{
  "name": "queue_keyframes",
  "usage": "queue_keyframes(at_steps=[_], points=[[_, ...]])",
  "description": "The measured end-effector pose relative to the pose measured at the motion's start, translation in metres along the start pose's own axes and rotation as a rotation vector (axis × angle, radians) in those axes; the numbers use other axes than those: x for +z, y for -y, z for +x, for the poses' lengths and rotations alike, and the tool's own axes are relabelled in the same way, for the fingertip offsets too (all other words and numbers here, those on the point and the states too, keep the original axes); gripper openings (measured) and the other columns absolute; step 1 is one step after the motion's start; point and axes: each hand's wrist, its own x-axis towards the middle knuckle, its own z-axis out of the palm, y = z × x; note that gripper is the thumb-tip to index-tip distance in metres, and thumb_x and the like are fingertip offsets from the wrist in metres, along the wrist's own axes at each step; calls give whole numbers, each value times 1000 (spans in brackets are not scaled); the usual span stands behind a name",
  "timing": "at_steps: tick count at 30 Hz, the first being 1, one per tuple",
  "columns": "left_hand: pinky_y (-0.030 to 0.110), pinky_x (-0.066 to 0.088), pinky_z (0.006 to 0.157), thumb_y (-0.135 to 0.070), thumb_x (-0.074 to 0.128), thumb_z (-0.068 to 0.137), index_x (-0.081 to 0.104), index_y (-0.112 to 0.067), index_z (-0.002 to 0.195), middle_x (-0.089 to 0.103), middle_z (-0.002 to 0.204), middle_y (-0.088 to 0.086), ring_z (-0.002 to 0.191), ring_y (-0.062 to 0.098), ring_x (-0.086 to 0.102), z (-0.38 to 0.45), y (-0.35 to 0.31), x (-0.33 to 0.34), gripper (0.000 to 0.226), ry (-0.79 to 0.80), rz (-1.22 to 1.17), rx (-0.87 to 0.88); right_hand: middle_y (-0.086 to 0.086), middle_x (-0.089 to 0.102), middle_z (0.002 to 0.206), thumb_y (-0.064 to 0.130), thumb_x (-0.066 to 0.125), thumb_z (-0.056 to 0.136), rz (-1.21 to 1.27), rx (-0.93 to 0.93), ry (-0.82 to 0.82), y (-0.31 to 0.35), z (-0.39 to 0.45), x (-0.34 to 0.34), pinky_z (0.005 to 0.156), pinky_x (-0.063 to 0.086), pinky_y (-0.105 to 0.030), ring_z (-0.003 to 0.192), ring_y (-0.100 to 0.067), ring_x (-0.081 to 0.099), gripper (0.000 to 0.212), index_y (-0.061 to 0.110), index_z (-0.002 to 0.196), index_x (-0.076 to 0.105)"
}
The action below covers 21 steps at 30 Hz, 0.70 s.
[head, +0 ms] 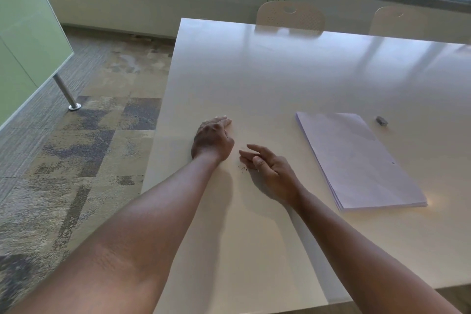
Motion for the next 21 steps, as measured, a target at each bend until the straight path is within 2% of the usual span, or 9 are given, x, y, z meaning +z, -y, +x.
queue_keyframes(at_steps=[2,5,8,10,14,16,18,21], points=[[30,24,123,-11,41,97,59,-18,145,50,156,-2,145,17,42,0,1,1,51,0,2,2,-21,66,120,12,45,98,128,-9,-23,3,-3,1,100,51,-33,108,-28,68,28,8,123,56],[30,24,123,-10,42,96,60,-17,144,51,155,-1,144,17,42,1,1,1,51,2,-2,6,-13,70,116,20,44,92,76,-73,-218,5,-9,3,97,51,-31,107,-20,70,31,9,116,60],[30,23,123,-9,41,96,59,-17,144,49,156,-1,145,18,41,-1,0,0,52,12,0,4,0,71,118,22,41,93,-138,-77,-316,-2,-15,6,101,51,-40,108,-10,68,35,16,120,63],[30,21,124,-9,40,97,58,-18,145,48,158,-1,147,18,39,-2,0,-1,52,18,6,6,4,70,119,23,40,93,-342,-49,-345,-2,-21,10,102,50,-39,111,-7,66,39,19,126,61],[30,18,125,-11,39,98,55,-18,148,45,160,-1,148,17,36,-3,-1,0,53,23,19,4,-1,61,137,17,39,97,-662,-31,-295,8,-35,29,101,46,-33,120,-24,60,45,20,143,45],[30,17,125,-12,39,99,54,-17,149,44,160,-1,149,17,36,-3,-1,0,53,27,27,14,-3,57,142,15,38,96,-581,-45,-226,12,-36,39,104,43,-29,125,-20,58,50,16,145,41],[30,18,125,-12,39,98,53,-17,149,44,161,0,149,18,35,-3,-1,0,53,30,29,12,1,57,139,13,37,92,-339,-89,-176,13,-31,45,107,42,-24,126,-8,57,52,11,144,43],[30,16,126,-12,39,98,53,-17,150,43,161,-1,150,17,35,-4,0,-2,54,37,26,16,1,59,135,5,35,89,-114,-119,-282,12,-22,44,107,41,-21,125,0,56,50,6,137,48]])
